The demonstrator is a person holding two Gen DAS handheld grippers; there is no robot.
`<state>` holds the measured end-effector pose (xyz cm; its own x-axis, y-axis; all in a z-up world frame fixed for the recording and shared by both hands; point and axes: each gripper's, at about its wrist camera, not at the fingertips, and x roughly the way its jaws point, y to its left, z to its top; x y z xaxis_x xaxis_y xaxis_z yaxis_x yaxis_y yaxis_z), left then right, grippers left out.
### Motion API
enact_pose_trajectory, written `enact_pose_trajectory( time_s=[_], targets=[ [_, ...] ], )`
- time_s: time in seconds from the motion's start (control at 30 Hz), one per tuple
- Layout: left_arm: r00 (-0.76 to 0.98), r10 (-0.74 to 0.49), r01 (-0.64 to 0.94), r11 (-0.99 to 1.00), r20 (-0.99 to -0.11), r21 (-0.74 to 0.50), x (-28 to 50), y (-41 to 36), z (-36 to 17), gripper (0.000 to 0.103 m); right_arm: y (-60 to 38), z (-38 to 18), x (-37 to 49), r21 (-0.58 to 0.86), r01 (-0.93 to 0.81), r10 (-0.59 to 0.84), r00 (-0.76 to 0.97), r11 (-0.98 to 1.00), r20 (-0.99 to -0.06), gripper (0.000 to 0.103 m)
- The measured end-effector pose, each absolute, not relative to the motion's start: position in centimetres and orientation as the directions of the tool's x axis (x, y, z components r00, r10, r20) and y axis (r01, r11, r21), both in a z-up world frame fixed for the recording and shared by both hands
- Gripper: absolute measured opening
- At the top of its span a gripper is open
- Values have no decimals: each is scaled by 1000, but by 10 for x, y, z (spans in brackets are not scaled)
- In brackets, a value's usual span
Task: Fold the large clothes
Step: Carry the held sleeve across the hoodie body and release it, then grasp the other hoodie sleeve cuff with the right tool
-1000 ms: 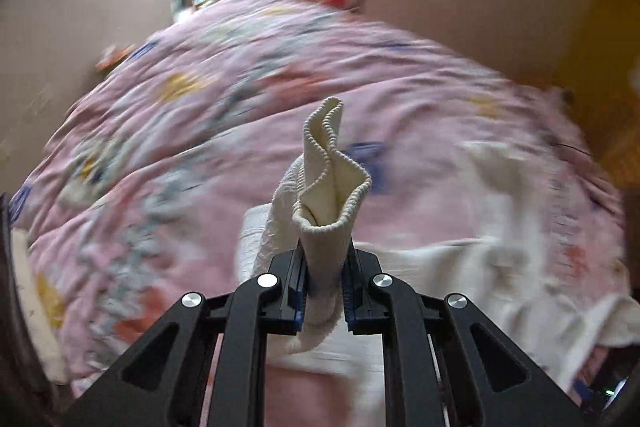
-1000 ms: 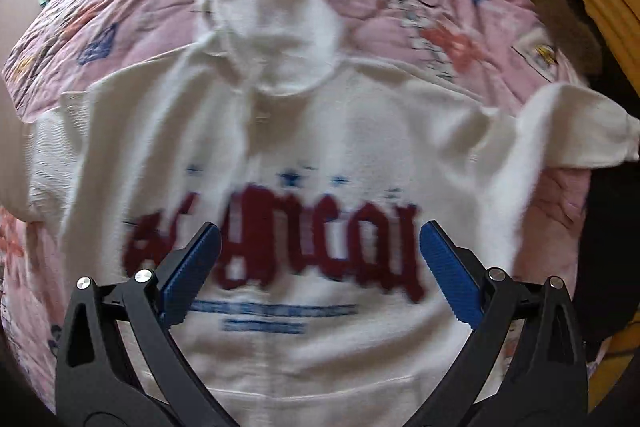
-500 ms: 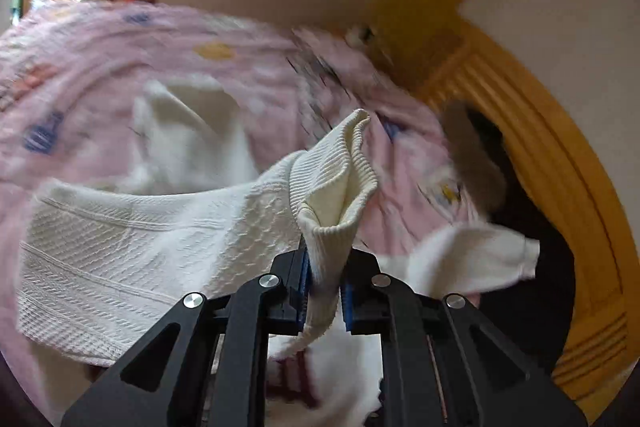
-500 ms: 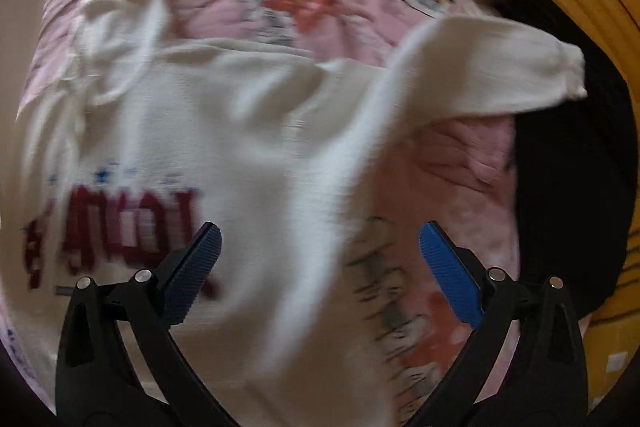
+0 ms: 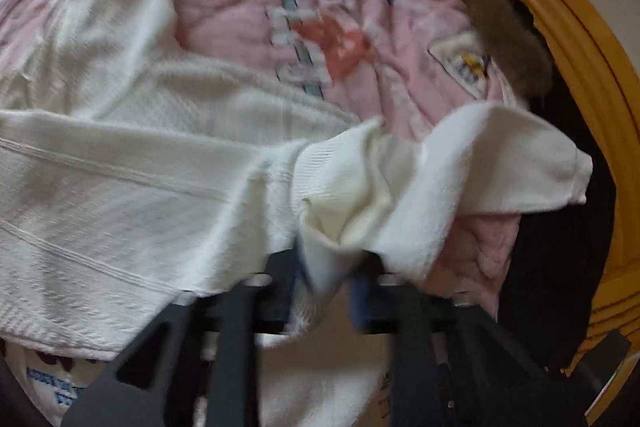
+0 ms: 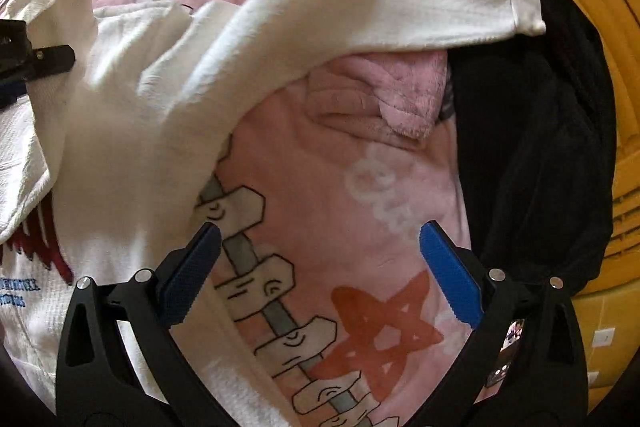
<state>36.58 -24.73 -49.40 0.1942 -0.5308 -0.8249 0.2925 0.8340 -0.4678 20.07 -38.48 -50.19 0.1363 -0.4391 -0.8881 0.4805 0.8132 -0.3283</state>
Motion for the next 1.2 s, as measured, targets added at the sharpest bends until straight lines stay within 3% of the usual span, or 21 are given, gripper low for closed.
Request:
enact_pose_trajectory(
  time_s=[0.03, 0.13, 0.27, 0.43, 0.5, 0.63, 0.87, 1.03, 1.2],
  targets=[
    [174, -547, 295, 823, -819, -486, 366, -250, -501, 71, -385, -504, 201, -337, 477, -445, 130, 811, -886, 97],
    [190, -509, 334, 838, -840, -432, 365, -258, -507, 70, -384, -504, 199, -343, 473, -450, 131, 812, -884, 97],
    [138, -534, 310, 823, -834, -476, 367, -252, -510, 70, -384, -499, 196, -330, 477, -445, 148, 814, -883, 97],
    [180, -580, 326, 798, -795, -508, 370, -210, -463, 74, -384, -469, 204, -214, 504, -385, 263, 836, -885, 97],
    [258, -541, 320, 829, -800, -458, 375, -177, -438, 80, -381, -455, 216, -187, 489, -373, 317, 852, -872, 97],
    [396, -350, 239, 932, -849, -273, 398, -119, -420, 83, -400, -426, 242, -99, 535, -351, 393, 839, -850, 97],
    [371, -134, 39, 991, -919, -129, 439, -56, -449, 83, -524, -375, 242, 47, 715, -384, 428, 697, -818, 97],
    [307, -88, 53, 996, -948, -75, 436, -69, -474, 83, -613, -347, 209, 149, 795, -437, 467, 588, -769, 97],
    [236, -124, 101, 990, -964, -102, 416, -113, -491, 83, -673, -348, 186, 199, 814, -399, 461, 546, -793, 97]
  ],
)
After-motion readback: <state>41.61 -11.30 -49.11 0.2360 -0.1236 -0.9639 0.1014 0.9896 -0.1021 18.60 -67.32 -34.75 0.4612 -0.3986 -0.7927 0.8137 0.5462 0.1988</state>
